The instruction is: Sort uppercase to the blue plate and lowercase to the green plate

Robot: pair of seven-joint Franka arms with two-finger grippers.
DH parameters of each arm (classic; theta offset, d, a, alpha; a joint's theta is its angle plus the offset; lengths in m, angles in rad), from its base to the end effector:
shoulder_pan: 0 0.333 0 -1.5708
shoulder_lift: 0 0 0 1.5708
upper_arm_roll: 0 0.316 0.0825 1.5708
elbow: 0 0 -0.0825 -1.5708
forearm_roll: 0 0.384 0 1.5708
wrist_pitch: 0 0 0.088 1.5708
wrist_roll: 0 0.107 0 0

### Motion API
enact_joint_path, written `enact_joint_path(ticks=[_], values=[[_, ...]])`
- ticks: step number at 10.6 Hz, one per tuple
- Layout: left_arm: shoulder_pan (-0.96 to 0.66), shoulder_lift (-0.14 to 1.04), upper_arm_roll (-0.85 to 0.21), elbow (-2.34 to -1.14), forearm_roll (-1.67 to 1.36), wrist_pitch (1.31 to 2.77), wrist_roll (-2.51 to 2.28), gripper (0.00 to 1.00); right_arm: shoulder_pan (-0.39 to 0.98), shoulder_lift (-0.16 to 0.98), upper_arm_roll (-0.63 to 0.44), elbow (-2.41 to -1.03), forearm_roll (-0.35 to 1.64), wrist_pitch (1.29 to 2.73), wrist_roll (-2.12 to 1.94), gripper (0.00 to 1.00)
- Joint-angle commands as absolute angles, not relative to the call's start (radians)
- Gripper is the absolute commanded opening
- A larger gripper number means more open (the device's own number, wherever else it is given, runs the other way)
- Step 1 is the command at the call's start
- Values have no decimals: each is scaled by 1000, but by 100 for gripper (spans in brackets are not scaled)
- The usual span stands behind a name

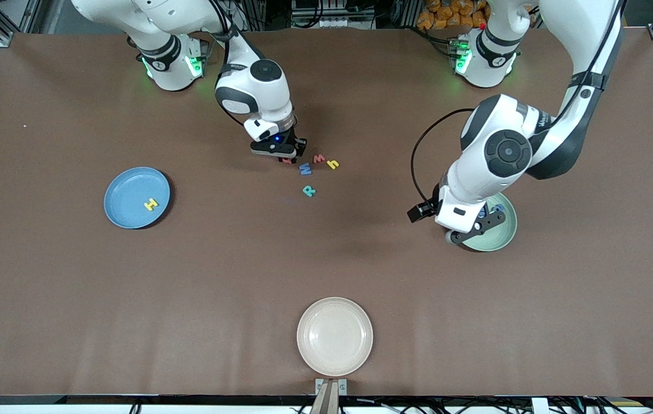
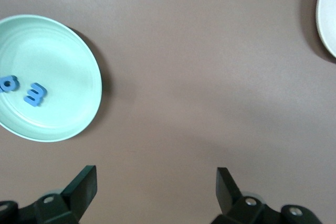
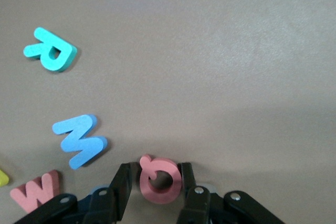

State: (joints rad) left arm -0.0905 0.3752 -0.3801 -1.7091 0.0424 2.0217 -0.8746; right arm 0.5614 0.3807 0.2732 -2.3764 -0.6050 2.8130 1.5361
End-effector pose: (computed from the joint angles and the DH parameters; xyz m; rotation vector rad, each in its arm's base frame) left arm 0.5882 -0.2712 0.3829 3.0197 0.6222 -0.1379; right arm 0.3124 0.3959 0.1756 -3.0821 0.2445 -0.2210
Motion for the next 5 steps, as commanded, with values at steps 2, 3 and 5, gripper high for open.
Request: enact_joint_path(ticks=[2, 3, 5], values=[[-101, 380, -356, -1677, 34, 1980, -830, 100, 541, 353, 290, -2404, -583, 2826, 1525, 36], [-107, 380, -353, -1677, 34, 1979, -830, 100, 540, 353, 290, -2404, -583, 2826, 1525, 36], [-110, 382, -353, -1677, 34, 1980, -830, 100, 529, 353, 287, -2402, -584, 2826, 1514, 36]])
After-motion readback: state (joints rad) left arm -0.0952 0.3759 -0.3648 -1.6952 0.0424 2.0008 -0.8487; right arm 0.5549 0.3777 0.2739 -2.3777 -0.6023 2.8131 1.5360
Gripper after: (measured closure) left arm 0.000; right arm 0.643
